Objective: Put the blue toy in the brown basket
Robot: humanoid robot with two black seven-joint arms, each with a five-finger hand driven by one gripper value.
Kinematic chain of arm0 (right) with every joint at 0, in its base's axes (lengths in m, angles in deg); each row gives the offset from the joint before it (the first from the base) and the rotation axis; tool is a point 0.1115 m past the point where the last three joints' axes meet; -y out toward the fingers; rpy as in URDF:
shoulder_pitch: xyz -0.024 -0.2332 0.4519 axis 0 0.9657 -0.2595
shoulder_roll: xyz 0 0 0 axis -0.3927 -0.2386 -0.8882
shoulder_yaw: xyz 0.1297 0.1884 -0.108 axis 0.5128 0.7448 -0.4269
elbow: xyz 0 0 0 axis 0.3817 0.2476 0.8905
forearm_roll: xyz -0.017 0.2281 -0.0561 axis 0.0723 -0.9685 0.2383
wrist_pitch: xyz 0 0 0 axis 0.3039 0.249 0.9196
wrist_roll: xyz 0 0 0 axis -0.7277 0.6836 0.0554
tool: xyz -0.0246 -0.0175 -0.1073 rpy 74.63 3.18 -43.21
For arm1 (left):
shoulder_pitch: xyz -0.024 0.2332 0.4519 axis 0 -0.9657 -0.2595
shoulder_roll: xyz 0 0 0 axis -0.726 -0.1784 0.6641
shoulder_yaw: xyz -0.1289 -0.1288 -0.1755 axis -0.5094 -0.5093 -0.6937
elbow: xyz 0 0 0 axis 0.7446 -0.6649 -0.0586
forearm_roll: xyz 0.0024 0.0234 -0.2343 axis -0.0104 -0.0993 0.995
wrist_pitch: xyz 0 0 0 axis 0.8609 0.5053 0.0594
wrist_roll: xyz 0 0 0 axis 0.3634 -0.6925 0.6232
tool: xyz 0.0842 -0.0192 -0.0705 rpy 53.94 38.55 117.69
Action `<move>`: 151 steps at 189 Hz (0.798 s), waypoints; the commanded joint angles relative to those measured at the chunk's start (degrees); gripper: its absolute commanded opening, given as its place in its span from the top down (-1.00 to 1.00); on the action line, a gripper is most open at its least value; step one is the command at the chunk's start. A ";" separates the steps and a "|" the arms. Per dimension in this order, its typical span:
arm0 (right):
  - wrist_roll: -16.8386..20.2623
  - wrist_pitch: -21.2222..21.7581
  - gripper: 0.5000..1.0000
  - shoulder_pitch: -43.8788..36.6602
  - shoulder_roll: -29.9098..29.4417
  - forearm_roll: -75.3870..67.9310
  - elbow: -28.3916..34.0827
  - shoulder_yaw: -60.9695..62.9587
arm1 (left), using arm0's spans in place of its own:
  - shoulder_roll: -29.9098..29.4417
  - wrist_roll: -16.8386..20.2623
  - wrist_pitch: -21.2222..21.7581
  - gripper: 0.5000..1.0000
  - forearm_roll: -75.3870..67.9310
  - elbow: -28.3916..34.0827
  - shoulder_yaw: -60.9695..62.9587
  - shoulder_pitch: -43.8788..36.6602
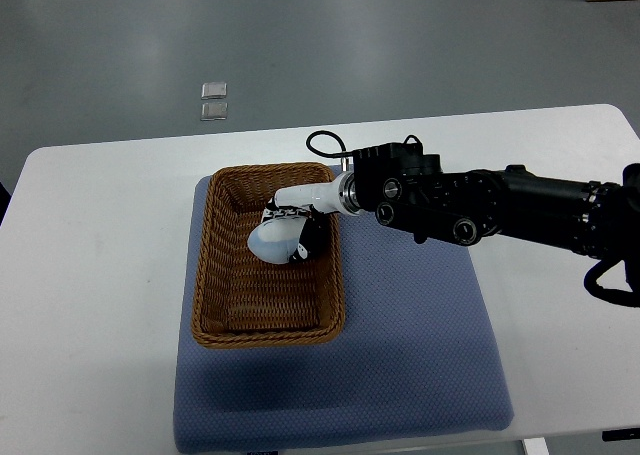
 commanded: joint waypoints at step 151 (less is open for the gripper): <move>-1.94 0.93 -0.43 -2.53 1.49 -1.40 0.09 14.67 | 0.00 -0.01 0.00 -1.00 -0.08 -0.08 0.18 0.00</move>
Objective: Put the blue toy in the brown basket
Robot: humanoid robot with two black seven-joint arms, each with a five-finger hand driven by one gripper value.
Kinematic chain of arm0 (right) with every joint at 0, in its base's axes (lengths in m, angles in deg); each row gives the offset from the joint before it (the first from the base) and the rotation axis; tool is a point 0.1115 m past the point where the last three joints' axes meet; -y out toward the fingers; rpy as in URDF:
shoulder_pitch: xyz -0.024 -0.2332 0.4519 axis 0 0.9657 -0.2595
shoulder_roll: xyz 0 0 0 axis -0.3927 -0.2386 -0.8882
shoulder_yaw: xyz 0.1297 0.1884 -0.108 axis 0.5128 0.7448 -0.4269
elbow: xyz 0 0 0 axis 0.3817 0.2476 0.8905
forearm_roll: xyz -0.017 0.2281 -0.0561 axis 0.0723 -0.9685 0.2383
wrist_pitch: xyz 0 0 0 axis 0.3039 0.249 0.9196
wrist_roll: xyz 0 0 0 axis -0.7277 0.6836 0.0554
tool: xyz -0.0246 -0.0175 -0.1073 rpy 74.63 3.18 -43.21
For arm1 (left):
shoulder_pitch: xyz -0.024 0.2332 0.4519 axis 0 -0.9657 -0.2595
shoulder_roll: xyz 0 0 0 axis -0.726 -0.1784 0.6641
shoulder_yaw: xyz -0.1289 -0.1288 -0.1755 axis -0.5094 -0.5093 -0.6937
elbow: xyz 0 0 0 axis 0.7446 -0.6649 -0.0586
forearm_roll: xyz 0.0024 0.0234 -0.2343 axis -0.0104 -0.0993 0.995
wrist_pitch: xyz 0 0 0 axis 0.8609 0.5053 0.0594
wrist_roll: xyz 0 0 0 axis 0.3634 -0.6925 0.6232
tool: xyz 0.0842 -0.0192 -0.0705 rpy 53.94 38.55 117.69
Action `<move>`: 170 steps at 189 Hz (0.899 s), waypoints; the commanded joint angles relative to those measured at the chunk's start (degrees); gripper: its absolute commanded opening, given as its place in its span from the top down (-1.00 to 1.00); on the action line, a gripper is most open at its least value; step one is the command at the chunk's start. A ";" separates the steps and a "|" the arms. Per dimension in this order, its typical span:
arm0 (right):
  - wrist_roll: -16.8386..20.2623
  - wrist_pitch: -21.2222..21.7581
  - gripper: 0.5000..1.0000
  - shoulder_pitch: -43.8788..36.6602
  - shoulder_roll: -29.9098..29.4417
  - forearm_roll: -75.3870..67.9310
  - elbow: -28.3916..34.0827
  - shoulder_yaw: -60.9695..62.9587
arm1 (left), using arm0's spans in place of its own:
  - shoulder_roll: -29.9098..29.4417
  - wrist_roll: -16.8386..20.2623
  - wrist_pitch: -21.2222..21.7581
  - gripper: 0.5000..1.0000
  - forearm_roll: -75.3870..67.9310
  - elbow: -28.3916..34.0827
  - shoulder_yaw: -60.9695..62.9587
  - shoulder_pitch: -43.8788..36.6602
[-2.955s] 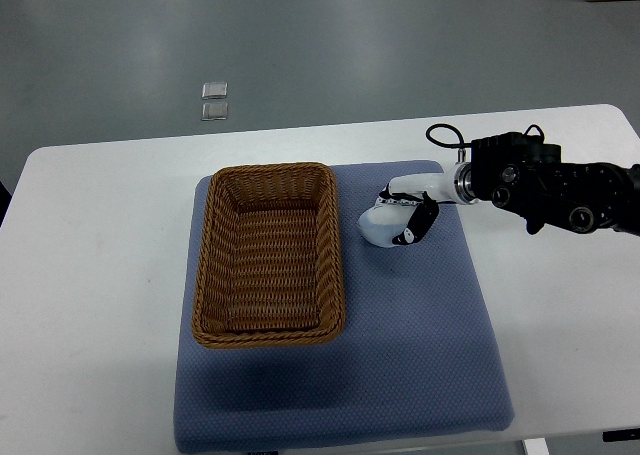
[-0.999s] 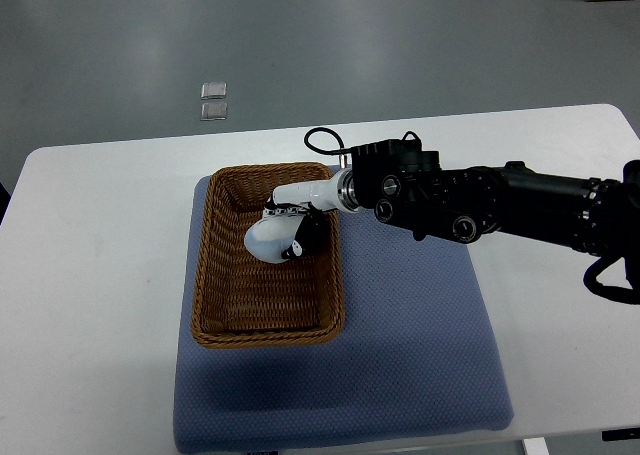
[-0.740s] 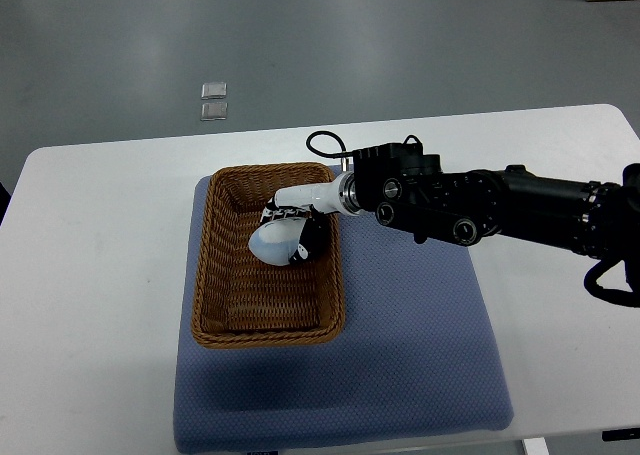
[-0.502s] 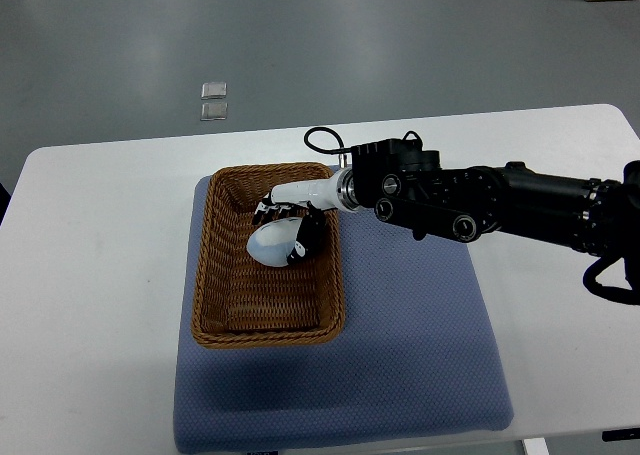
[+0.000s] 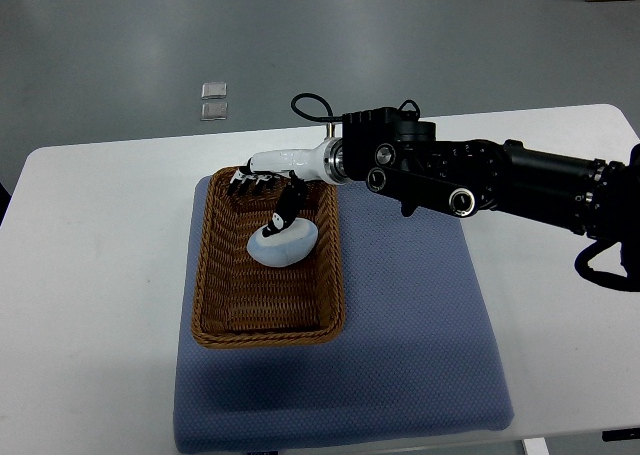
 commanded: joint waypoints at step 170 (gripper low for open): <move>-14.20 -1.49 -0.43 37.90 2.90 -42.99 -5.10 61.06 | 0.00 -0.01 0.00 -1.00 0.03 0.00 0.26 0.00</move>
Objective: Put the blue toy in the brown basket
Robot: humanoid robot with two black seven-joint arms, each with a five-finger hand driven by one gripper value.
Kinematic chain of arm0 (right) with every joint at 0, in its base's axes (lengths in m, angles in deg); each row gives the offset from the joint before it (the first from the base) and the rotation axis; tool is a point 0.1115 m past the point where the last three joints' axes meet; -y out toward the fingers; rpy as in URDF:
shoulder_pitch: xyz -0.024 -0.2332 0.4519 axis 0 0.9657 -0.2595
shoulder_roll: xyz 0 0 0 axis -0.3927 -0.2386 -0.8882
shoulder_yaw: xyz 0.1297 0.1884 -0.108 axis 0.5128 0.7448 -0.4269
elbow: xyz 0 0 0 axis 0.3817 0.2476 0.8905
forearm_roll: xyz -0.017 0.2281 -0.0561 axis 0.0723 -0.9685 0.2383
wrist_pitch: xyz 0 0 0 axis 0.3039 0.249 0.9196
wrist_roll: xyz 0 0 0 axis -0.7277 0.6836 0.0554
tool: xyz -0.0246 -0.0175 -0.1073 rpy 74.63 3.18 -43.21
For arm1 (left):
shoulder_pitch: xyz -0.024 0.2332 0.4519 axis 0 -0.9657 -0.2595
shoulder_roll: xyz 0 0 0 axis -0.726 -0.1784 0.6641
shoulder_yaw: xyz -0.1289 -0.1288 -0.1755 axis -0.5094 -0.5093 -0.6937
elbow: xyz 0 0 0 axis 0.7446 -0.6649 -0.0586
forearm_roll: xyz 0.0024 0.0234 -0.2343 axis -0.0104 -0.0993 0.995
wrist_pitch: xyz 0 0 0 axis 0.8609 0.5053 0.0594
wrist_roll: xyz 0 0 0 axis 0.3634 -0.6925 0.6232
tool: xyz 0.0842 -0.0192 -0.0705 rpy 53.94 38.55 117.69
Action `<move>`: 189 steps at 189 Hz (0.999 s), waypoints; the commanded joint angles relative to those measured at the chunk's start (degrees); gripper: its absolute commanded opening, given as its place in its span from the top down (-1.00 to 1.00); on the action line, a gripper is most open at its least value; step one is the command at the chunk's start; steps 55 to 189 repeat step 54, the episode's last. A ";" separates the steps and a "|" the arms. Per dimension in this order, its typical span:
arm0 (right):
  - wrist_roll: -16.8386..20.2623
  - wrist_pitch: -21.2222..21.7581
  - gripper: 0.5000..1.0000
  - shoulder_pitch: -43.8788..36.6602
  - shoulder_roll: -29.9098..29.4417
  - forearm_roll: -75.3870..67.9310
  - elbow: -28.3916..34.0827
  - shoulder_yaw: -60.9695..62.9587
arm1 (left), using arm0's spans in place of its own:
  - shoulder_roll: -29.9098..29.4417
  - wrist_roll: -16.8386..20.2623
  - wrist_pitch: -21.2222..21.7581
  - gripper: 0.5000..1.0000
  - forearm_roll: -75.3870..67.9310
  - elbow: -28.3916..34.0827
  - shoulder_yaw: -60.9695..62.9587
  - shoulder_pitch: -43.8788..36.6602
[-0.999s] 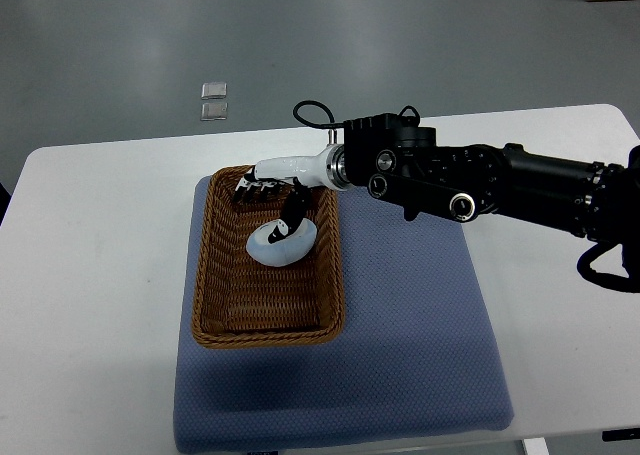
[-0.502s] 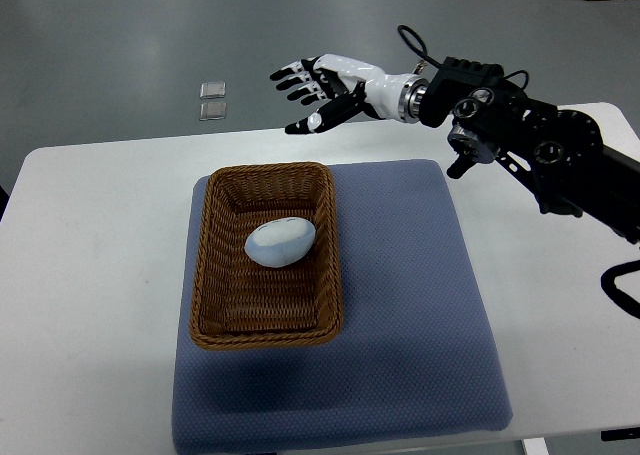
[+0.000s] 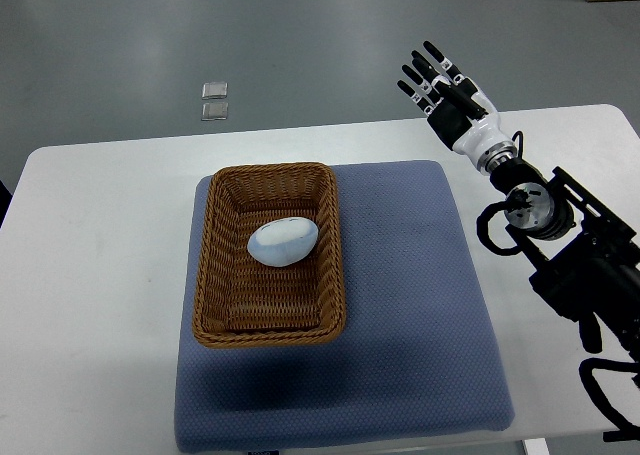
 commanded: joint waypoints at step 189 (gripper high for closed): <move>-1.34 0.23 -0.44 1.28 -0.37 -1.75 -2.00 0.02 | 0.00 0.01 0.00 -1.00 -0.04 -0.21 0.08 0.02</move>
